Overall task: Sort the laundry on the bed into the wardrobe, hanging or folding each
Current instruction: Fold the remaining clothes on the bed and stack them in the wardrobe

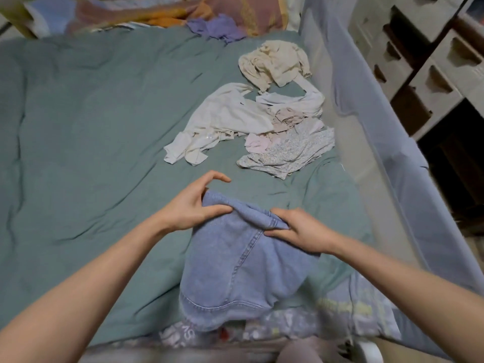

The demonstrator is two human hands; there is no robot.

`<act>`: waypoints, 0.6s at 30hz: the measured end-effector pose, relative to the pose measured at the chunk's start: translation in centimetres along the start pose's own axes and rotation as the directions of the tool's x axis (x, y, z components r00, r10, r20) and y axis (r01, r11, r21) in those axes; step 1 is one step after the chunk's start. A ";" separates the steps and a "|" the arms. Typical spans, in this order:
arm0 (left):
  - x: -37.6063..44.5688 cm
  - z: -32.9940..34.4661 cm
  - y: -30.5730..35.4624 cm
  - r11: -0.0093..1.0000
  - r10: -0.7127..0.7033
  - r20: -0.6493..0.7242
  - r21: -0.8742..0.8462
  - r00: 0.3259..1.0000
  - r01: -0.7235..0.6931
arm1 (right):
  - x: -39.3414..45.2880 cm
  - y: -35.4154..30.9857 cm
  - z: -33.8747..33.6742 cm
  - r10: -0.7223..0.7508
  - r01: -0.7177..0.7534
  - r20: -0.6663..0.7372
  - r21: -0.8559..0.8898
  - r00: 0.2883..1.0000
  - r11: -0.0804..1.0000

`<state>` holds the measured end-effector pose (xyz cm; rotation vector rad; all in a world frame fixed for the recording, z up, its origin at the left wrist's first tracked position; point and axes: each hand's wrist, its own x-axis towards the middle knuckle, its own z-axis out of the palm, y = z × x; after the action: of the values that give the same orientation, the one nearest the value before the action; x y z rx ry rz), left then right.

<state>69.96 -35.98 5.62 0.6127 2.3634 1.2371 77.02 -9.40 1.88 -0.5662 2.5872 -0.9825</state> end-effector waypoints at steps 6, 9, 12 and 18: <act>4.0 3.6 -7.9 0.974 -0.227 -0.049 0.015 0.973 0.228 | 4.4 6.1 6.5 0.184 -0.219 0.181 0.199 0.966 0.955; 6.0 7.8 -13.8 0.936 -0.347 -0.152 0.002 0.925 0.352 | 7.2 11.1 9.8 0.233 -0.254 0.191 0.094 0.953 0.963; 8.0 11.1 -18.7 0.928 -0.371 -0.231 -0.067 0.899 0.366 | 9.9 15.5 12.3 0.253 -0.250 0.131 -0.039 0.958 0.967; 9.4 12.4 -25.9 0.756 -0.653 -0.228 -0.269 0.722 0.598 | 15.4 20.0 15.0 0.258 -0.256 -0.032 -0.294 0.966 0.921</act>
<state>63.84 -35.86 -23.94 -0.4705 2.3414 1.2426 64.89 -11.22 -24.79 -0.2845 2.7313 -0.5097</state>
